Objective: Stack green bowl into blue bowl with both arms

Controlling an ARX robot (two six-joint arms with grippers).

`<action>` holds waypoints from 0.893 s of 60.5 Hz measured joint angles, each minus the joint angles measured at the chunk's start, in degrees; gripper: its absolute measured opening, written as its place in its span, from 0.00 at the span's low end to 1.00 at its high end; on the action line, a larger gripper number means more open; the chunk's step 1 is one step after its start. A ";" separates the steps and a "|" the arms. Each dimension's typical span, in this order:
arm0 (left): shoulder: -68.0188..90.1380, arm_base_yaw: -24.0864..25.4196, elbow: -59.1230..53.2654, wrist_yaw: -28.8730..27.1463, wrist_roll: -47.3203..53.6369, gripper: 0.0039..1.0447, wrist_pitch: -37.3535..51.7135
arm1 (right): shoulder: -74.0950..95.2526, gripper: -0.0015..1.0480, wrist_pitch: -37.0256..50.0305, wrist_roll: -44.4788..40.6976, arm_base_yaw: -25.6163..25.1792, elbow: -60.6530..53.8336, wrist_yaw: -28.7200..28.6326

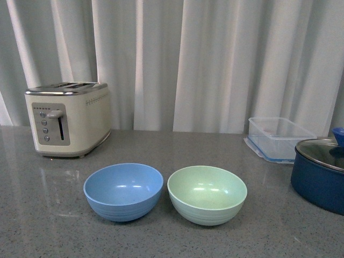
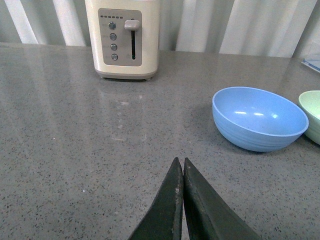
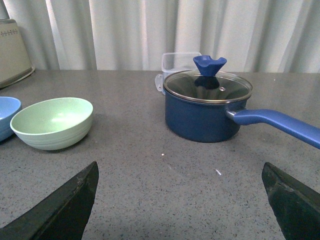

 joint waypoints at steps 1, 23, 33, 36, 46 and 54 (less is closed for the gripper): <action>-0.94 0.00 -0.20 0.02 0.00 0.03 -0.74 | 0.00 0.90 0.00 0.02 0.00 0.00 0.00; -18.51 0.00 -1.29 0.00 0.00 0.03 -15.85 | 0.00 0.90 0.00 0.00 0.00 0.00 0.00; -24.24 0.00 -1.29 0.00 0.00 0.03 -21.16 | 0.00 0.90 -0.02 0.02 0.00 0.00 0.00; -25.88 0.00 -1.31 0.00 0.00 0.03 -22.69 | 0.00 0.90 0.00 0.00 0.00 0.00 0.00; -30.80 0.00 -1.31 0.00 0.00 0.03 -27.39 | 0.00 0.90 0.00 0.00 0.00 0.00 0.00; -34.93 0.00 -1.31 0.00 0.00 0.03 -31.39 | 0.00 0.90 0.00 0.00 0.00 0.00 0.00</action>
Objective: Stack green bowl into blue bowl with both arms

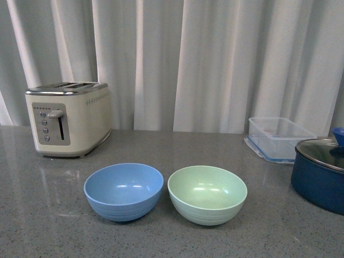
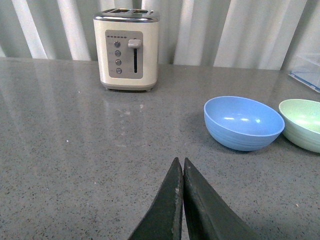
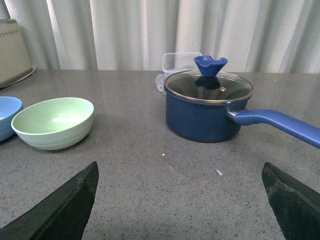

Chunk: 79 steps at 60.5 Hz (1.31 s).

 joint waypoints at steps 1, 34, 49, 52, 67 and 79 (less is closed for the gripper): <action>-0.44 0.00 0.00 0.00 0.00 0.03 -0.44 | 0.00 0.90 0.00 0.00 0.00 0.00 0.00; -16.55 0.00 0.00 0.00 0.00 0.03 -17.70 | 0.00 0.90 0.00 0.02 0.00 0.00 0.00; -17.68 0.00 0.00 -0.02 0.00 0.16 -18.08 | 0.00 0.90 0.00 0.02 0.00 0.00 -0.02; -17.68 0.00 0.00 -0.02 0.00 0.25 -18.08 | 0.00 0.90 -0.02 0.00 0.00 0.00 0.00; -17.68 0.00 0.00 0.11 0.00 0.68 -18.08 | 37.75 0.90 -34.32 -0.24 2.29 23.67 -1.64; -17.70 0.00 0.00 0.09 0.13 0.94 -18.08 | 63.84 0.90 -31.91 3.13 9.29 45.09 -3.26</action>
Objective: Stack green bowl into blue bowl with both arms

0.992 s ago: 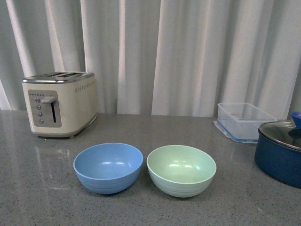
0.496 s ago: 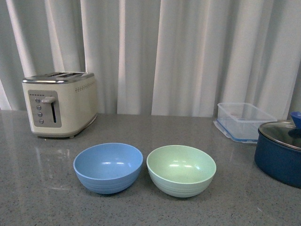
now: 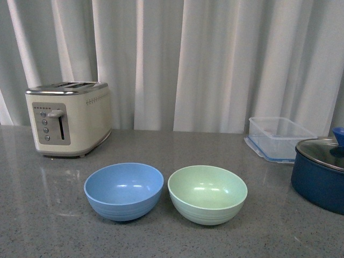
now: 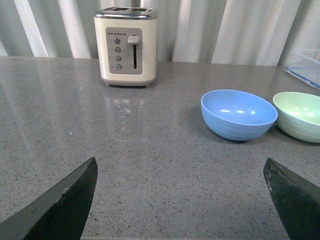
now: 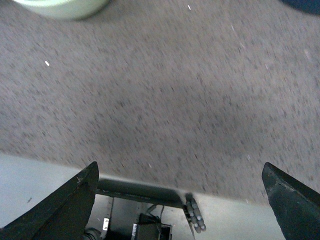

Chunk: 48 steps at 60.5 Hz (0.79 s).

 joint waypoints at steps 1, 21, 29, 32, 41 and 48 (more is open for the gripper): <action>0.00 0.00 0.00 0.00 -0.02 0.93 0.00 | 1.64 0.90 0.00 0.46 0.61 1.73 -0.02; 0.00 0.00 0.00 0.00 0.02 0.94 0.00 | 22.01 0.90 0.11 10.01 7.26 19.78 -0.83; 0.00 0.00 0.00 0.00 0.00 0.94 0.00 | 27.61 0.90 1.27 11.34 8.55 22.86 -0.90; 0.00 0.00 0.00 0.02 0.00 0.94 0.00 | 29.29 0.90 1.49 11.32 8.92 24.00 -0.98; 0.00 0.00 0.00 0.00 0.00 0.94 0.00 | 34.36 0.90 1.99 11.06 9.42 28.33 -1.38; 0.00 0.00 0.00 0.00 0.02 0.94 0.00 | 38.82 0.90 1.92 10.51 9.35 32.68 -1.73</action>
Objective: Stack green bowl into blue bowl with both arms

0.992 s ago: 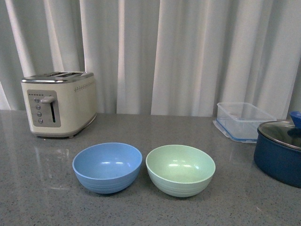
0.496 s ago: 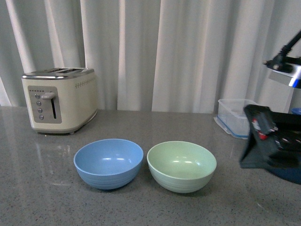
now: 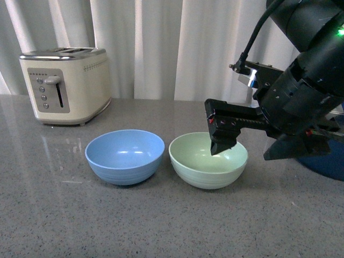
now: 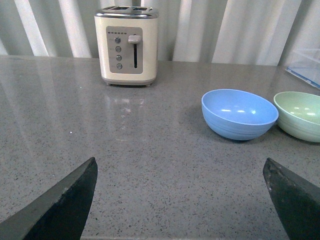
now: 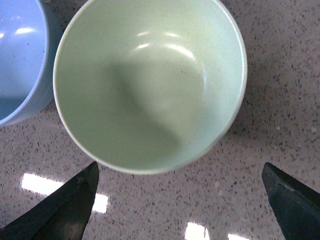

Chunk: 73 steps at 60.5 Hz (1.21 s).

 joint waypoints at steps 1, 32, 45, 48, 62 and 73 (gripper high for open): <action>0.00 0.00 0.00 0.00 -0.02 0.94 0.00 | 0.33 0.90 -0.02 -0.07 -0.02 0.31 -0.02; 0.00 0.00 0.00 0.00 -0.02 0.94 0.00 | 9.55 0.90 -0.22 -2.32 -2.62 9.03 -2.03; 0.00 0.00 0.00 0.00 -0.02 0.94 0.00 | 10.14 0.90 1.38 -3.28 -3.85 8.96 -2.69; 0.00 0.00 0.00 0.00 -0.02 0.94 0.00 | 10.16 0.90 2.21 -3.45 -3.98 8.70 -2.80; 0.00 0.00 0.00 0.00 0.00 0.94 0.00 | 11.02 0.90 4.85 -4.48 -4.26 7.02 -3.41; 0.00 0.00 0.00 0.00 -0.02 0.94 0.00 | 11.58 0.67 6.51 -4.74 -4.39 5.90 -3.91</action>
